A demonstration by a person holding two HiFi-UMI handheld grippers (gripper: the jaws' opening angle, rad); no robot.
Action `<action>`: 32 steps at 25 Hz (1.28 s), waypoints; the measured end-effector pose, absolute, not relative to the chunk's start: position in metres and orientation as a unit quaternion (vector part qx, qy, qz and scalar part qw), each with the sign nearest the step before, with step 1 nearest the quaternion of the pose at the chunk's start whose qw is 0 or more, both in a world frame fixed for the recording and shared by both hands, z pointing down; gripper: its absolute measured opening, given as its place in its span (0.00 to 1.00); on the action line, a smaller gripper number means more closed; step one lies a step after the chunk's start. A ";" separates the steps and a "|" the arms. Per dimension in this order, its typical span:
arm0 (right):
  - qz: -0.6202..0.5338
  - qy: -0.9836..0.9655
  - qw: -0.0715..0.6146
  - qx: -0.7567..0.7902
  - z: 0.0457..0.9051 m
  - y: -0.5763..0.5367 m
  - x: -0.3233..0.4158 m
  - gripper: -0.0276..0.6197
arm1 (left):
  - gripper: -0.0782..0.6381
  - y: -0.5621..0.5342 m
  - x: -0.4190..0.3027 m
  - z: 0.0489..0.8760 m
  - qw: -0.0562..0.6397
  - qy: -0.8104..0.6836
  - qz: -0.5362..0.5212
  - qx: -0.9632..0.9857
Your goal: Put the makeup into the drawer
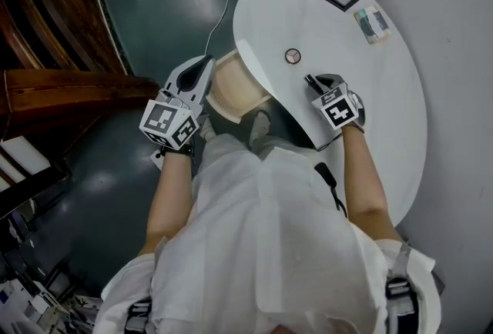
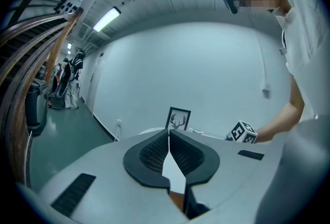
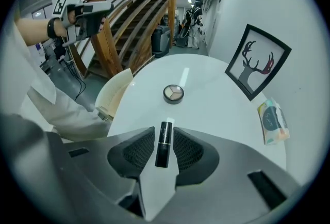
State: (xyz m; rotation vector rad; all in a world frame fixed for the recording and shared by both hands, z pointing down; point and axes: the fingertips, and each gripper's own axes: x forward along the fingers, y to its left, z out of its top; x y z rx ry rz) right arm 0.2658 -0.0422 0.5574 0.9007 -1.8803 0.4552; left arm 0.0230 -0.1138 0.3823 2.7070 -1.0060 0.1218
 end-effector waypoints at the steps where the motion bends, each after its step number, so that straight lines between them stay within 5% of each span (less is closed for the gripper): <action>1: 0.189 -0.766 0.492 0.368 0.562 -0.041 0.268 0.19 | 0.13 -0.115 0.023 0.384 0.127 -0.342 0.043 0.930; 20: 0.233 -0.724 0.537 0.364 0.584 -0.048 0.270 0.18 | 0.13 -0.138 0.003 0.398 0.145 -0.327 0.047 0.933; 32: 0.193 -0.776 0.494 0.341 0.555 -0.091 0.163 0.18 | 0.13 -0.138 -0.052 0.402 0.151 -0.364 0.044 0.918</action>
